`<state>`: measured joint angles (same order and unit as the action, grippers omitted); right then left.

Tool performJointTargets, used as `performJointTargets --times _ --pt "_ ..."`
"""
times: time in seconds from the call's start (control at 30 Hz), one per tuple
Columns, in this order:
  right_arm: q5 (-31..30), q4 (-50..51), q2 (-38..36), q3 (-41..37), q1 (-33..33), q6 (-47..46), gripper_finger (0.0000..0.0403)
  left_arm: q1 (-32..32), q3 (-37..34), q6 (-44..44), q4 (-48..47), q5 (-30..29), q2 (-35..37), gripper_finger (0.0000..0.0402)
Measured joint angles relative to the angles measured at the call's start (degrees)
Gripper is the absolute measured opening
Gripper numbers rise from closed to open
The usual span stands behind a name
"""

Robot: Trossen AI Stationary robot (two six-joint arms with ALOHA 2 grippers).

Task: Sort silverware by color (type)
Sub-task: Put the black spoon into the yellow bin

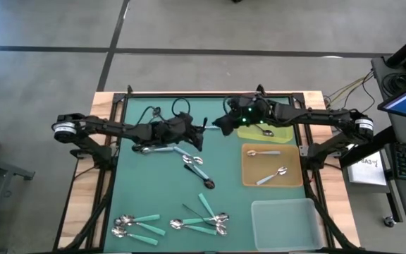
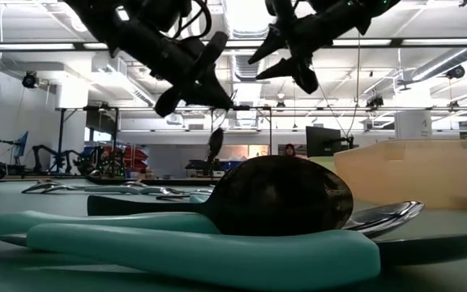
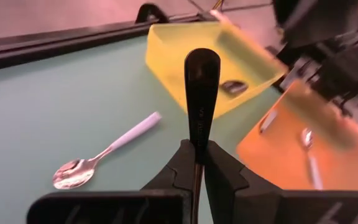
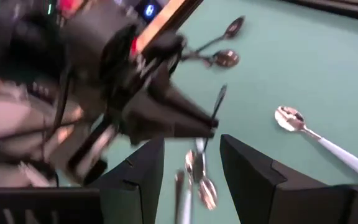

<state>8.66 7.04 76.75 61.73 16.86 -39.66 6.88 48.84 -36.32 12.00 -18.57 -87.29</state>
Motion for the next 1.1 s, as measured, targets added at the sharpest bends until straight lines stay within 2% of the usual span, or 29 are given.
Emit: performJointTargets --times 0.13,0.27,0.53,0.83,1.1 --pt "-4.29 -0.26 0.0 0.0 0.02 -2.1 0.0148 0.14 0.0 -0.87 4.42 0.06 0.0 0.0001" --pt "-4.82 -0.41 0.0 0.0 0.0 -2.34 0.0148 0.14 0.11 -1.89 7.46 1.1 0.02 0.0001" --pt "-5.87 -0.71 0.0 0.02 0.0 -1.5 0.0148 0.54 1.76 -3.51 7.59 1.16 0.0 0.0001" --pt "-5.8 -6.24 -0.02 0.02 -0.13 -0.28 0.0148 1.3 5.53 -3.25 6.76 2.81 0.02 0.0001" --pt "-5.8 -6.3 -0.02 0.04 -0.13 -0.18 0.0141 1.28 5.62 -3.23 6.7 3.24 0.02 0.0001"
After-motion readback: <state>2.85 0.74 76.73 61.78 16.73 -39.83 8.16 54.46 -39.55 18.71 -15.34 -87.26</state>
